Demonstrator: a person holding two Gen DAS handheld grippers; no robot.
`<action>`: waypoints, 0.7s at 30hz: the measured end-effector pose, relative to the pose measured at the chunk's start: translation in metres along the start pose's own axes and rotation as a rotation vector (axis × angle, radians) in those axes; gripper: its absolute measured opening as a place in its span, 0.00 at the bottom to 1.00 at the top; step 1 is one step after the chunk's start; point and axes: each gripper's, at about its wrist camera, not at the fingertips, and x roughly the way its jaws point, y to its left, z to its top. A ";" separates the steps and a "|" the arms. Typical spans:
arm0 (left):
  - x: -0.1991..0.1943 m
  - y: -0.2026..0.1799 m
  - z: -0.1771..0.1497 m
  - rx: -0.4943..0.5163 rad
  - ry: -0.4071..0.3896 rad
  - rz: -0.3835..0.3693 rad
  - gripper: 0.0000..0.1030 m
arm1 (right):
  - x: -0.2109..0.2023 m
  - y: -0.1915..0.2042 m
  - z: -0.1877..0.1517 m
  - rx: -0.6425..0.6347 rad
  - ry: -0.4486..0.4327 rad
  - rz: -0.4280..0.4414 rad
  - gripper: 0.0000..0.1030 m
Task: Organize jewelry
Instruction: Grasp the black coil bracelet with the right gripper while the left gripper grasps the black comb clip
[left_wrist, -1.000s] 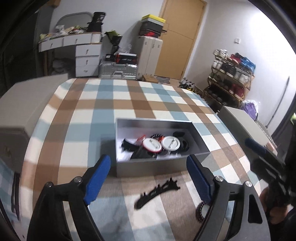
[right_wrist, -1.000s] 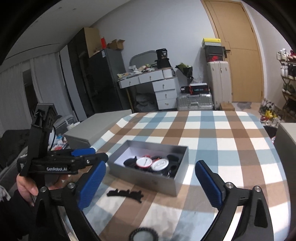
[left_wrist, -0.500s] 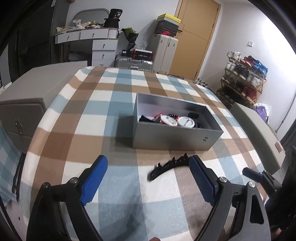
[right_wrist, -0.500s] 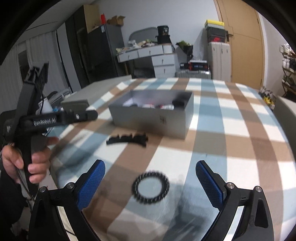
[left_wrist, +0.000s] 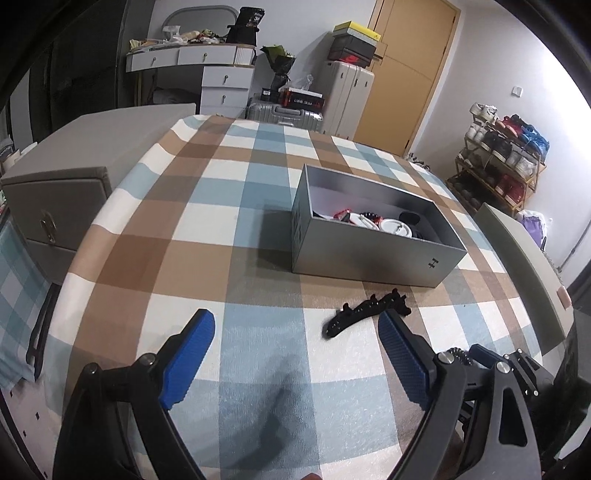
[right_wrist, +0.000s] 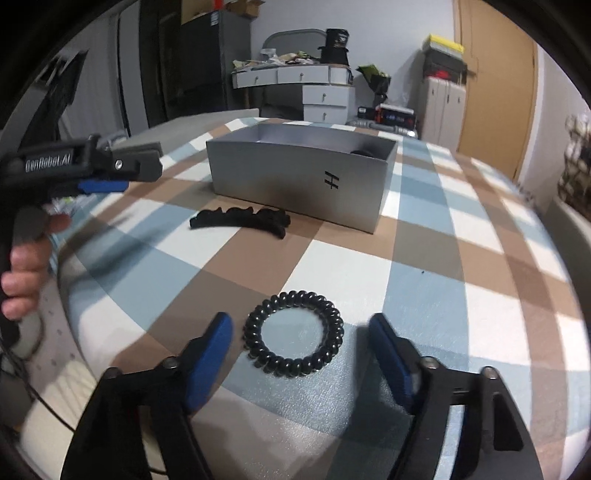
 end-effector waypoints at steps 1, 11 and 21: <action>0.001 -0.001 0.000 0.002 0.007 -0.002 0.85 | -0.001 0.001 0.000 -0.005 -0.004 0.006 0.50; 0.015 -0.017 -0.001 0.021 0.084 -0.040 0.85 | -0.006 -0.017 0.002 0.081 -0.028 0.058 0.42; 0.046 -0.049 0.003 0.038 0.143 -0.038 0.85 | -0.026 -0.056 0.003 0.208 -0.101 0.074 0.41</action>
